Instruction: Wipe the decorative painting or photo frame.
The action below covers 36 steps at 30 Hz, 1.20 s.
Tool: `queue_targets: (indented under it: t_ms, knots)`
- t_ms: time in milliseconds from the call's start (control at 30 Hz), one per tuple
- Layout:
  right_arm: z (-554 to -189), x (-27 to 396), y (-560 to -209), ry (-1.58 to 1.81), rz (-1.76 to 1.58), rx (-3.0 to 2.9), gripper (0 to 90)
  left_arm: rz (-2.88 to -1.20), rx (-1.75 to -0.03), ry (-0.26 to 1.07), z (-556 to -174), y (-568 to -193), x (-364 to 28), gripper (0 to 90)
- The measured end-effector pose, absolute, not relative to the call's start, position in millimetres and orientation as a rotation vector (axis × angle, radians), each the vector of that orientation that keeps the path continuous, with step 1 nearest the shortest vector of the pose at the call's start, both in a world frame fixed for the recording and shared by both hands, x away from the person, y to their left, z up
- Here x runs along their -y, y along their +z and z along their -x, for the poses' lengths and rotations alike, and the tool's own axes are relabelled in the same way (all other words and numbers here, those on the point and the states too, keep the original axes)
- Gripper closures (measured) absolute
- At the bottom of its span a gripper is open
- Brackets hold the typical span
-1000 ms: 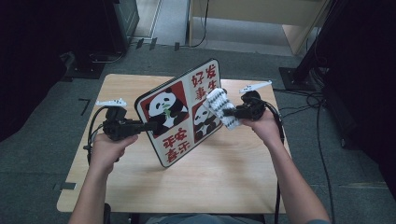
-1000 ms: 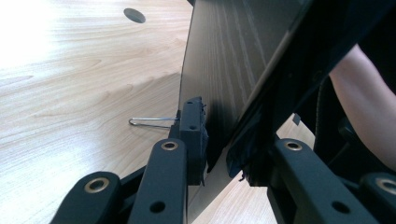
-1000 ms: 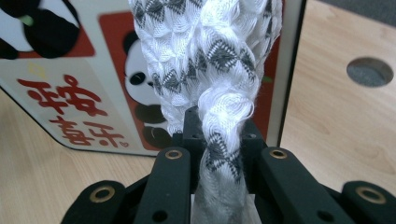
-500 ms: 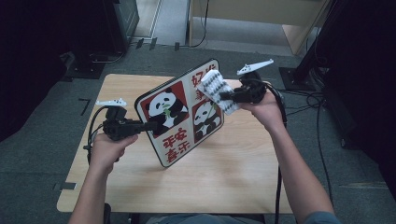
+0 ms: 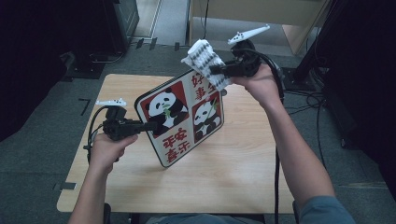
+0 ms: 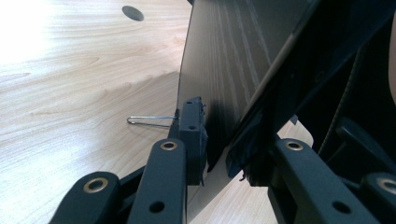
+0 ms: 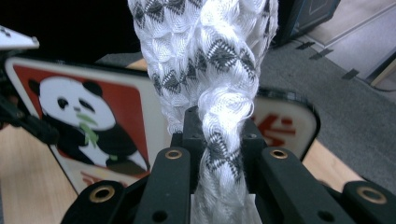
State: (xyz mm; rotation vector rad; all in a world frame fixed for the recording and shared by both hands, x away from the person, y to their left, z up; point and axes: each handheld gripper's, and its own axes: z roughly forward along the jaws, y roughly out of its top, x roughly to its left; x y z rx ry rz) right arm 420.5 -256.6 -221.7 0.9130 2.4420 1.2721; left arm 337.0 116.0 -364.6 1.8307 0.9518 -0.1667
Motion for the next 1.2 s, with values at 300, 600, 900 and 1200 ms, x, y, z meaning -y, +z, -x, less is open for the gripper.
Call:
queue_targets:
  t_ms: [300,600,900,1200]
  knots:
    - [-436.3,225.2,-222.3,1.282,-0.907,-2.449,80.2,-1.835,-0.942,-0.16,-336.9,-364.8,-116.3,74.1]
    - [-442.9,219.0,-242.6,1.272,-0.925,-2.469,80.0,-1.822,-0.938,-0.178,-338.2,-366.6,-118.0,73.7]
    - [-439.3,222.2,-250.4,1.249,-0.926,-2.486,80.1,-1.823,-0.937,-0.174,-337.7,-366.4,-117.8,73.9]
    - [-438.0,228.2,-264.3,1.25,-0.938,-2.499,80.1,-1.81,-0.933,-0.186,-338.8,-368.1,-119.1,73.4]
